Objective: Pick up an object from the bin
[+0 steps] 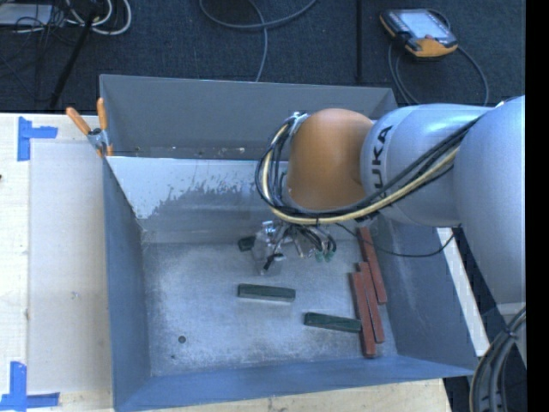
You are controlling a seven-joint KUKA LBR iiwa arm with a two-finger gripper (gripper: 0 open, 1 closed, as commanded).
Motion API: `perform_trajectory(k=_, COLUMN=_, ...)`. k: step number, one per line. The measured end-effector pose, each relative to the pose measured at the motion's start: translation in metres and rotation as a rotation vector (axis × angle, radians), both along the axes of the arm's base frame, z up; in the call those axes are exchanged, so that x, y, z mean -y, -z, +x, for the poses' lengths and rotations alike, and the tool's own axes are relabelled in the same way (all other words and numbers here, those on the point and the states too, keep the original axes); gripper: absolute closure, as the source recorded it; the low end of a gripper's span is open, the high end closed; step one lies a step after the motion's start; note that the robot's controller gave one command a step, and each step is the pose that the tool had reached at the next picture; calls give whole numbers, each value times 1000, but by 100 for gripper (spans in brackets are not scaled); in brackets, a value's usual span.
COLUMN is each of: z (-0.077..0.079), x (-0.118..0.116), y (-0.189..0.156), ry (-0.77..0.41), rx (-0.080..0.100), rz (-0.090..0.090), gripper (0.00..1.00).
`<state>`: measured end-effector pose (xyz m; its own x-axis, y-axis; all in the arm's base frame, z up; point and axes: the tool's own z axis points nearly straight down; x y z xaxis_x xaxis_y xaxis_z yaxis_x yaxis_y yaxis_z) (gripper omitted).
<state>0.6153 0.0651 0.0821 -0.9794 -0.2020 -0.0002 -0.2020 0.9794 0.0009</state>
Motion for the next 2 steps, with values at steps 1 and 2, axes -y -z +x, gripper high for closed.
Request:
perform_trajectory(k=1, z=0, x=0, y=0, ry=1, rx=0, rz=0, gripper=0)
perform_trajectory(k=2, z=0, x=0, y=0, ry=2, rx=0, rz=0, gripper=0)
